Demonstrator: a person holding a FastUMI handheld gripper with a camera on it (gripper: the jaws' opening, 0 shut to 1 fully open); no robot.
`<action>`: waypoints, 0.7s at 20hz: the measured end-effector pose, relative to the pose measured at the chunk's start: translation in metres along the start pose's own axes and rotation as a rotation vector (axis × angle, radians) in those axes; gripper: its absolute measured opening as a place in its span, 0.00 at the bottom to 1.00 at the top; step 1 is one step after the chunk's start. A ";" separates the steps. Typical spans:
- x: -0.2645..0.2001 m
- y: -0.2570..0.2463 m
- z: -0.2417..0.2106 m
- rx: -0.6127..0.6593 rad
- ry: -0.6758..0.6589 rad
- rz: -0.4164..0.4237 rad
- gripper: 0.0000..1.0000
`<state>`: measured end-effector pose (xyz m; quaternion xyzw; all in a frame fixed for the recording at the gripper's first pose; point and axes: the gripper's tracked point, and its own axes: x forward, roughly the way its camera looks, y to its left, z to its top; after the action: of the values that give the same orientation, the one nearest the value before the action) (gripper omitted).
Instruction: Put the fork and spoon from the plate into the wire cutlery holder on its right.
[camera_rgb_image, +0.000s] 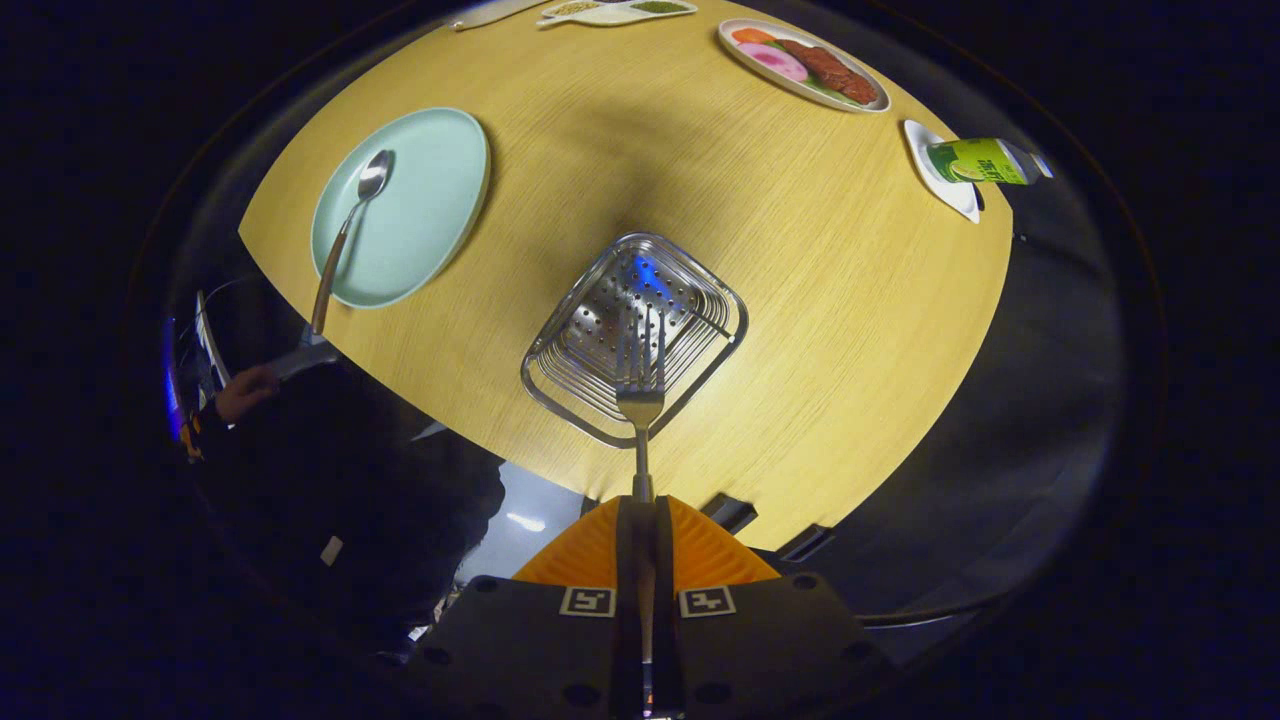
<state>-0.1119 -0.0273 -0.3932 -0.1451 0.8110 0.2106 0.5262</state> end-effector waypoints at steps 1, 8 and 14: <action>0.001 0.000 0.005 0.001 0.019 -0.005 0.08; 0.011 -0.003 0.016 0.047 0.042 -0.011 0.19; -0.003 -0.007 0.033 0.105 -0.173 -0.025 0.41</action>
<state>-0.0814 -0.0169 -0.4031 -0.1089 0.7705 0.1729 0.6038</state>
